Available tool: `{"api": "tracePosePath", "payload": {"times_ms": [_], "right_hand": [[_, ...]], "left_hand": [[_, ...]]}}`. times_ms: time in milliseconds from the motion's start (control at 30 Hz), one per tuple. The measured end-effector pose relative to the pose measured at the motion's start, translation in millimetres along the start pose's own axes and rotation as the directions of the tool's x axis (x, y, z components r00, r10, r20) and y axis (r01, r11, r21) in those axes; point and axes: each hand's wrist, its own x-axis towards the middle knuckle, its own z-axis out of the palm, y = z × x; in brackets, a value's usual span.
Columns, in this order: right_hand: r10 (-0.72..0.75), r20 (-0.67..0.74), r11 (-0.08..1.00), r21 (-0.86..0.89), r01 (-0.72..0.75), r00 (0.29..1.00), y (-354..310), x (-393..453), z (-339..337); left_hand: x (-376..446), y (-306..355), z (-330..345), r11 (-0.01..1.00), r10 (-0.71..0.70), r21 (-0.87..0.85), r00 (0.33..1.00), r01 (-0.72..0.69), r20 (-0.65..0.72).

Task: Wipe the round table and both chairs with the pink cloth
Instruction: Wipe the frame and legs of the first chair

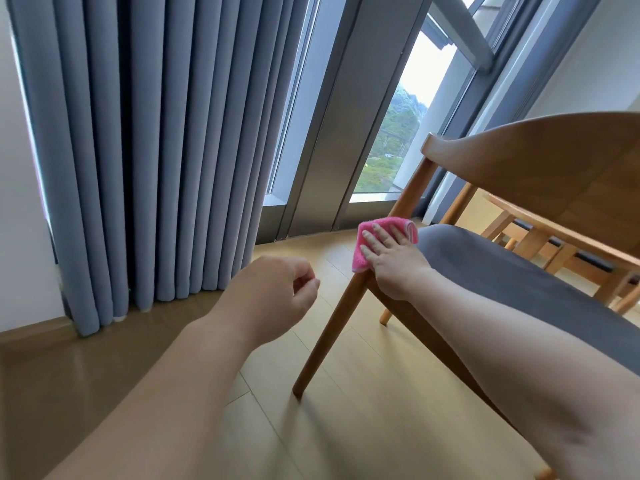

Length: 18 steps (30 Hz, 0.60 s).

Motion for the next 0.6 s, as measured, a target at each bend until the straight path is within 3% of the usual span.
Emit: {"api": "tracePosePath", "payload": {"times_ms": [200,600], "right_hand": [[-0.097,0.061,0.985,-0.137,0.104,0.993,-21,-12,23],[-0.194,0.127,0.962,-0.171,0.214,0.973,-17,-35,19]], "left_hand": [[-6,0,6,1.0,-0.005,0.013,0.999,0.004,0.044],[-3,10,18,1.0,0.003,0.016,0.997,-0.004,0.078]]}}
